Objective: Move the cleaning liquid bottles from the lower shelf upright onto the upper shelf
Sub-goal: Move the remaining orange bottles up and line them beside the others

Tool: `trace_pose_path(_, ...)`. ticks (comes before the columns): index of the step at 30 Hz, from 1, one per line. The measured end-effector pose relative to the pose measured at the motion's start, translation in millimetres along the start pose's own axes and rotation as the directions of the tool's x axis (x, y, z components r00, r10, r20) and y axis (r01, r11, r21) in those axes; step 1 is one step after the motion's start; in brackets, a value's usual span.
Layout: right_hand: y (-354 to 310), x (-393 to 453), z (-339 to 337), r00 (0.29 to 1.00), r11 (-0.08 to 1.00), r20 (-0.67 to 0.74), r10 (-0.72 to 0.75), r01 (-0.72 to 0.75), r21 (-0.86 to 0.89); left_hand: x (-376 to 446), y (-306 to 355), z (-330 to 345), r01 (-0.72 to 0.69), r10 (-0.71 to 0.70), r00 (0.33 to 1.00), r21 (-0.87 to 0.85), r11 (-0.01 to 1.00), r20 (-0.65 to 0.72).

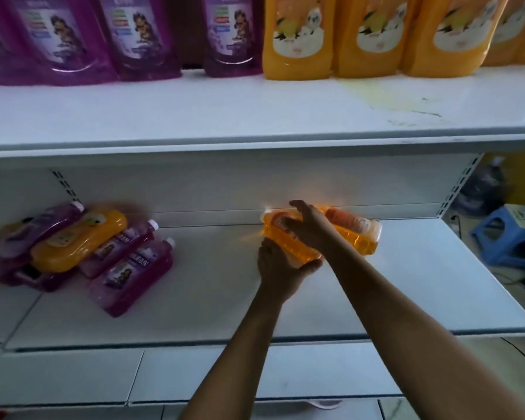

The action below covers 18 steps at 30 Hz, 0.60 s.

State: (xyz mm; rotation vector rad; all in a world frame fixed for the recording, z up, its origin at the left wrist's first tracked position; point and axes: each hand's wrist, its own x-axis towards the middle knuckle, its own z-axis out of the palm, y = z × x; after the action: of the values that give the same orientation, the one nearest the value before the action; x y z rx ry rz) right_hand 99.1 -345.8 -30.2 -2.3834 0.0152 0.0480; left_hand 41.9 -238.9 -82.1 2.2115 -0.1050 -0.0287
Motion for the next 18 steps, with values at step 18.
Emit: trace_pose_path(18, 52, -111, 13, 0.974, 0.866, -0.035, 0.225, -0.183, 0.464, -62, -11, -14, -0.06, 0.152, 0.93, -0.269, 0.961, 0.334)
